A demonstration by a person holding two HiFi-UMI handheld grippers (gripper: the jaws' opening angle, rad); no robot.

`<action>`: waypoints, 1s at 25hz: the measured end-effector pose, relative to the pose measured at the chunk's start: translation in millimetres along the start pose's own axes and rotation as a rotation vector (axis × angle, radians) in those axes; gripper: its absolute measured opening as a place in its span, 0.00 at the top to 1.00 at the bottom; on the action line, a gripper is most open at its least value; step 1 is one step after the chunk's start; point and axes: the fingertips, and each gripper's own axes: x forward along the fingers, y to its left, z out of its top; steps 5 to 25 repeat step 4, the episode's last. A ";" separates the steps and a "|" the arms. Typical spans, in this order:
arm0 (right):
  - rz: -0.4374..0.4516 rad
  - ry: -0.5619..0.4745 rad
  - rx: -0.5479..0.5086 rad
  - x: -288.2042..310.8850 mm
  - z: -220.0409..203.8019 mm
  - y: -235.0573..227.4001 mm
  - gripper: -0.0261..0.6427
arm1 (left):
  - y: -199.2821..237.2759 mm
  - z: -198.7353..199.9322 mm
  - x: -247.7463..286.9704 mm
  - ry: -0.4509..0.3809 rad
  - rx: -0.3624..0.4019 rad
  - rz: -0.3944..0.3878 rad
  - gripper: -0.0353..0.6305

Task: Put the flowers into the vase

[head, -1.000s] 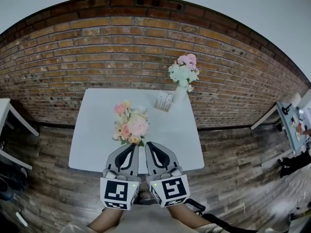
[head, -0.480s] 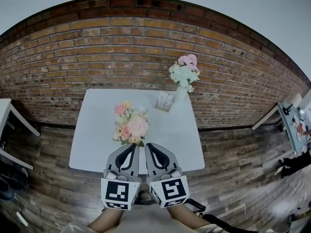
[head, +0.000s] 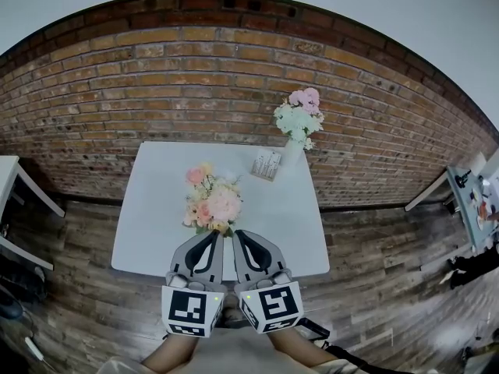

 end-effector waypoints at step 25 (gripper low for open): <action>0.003 0.003 -0.005 1.9 0.7 1.2 0.95 | 1.8 -1.3 -0.9 0.003 -0.004 0.001 0.93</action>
